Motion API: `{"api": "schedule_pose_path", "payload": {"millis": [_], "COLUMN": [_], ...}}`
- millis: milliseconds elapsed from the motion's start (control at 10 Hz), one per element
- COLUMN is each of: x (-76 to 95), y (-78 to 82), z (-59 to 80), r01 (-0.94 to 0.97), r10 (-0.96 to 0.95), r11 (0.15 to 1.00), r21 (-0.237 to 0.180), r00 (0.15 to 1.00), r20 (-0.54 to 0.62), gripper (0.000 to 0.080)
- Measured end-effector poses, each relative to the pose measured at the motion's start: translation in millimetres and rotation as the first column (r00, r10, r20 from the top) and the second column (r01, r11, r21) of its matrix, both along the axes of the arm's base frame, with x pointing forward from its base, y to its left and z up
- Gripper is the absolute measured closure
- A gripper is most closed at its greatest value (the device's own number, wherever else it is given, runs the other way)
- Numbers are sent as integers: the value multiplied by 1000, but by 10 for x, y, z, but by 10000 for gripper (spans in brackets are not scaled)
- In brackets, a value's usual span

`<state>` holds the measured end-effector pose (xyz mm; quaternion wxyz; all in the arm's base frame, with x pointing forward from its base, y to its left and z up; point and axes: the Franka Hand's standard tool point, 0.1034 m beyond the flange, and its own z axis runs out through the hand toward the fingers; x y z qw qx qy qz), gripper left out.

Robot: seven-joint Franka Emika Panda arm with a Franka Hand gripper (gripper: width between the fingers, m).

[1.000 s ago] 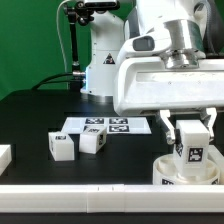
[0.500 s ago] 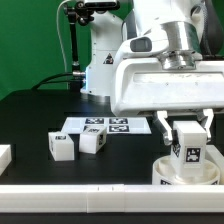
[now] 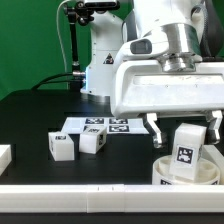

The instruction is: Assemble stool

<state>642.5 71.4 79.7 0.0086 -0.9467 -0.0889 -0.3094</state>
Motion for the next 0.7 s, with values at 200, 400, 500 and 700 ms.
{"api": "schedule_pose_path", "payload": {"millis": [200,400,500,700], "x": [27,73,115,97], "y": [-75,-100,-123,-115], "z": [123,323,409,363], "r01": [39,36,23,22], "r10": [-39,-34,-23,-22], "r11": [999,999,1000,1000], "r21": [17,16,8,7], "r00": [999,995,995,995], "r20": [-33,-92,-95,-96], "gripper": [151,151,151,151]}}
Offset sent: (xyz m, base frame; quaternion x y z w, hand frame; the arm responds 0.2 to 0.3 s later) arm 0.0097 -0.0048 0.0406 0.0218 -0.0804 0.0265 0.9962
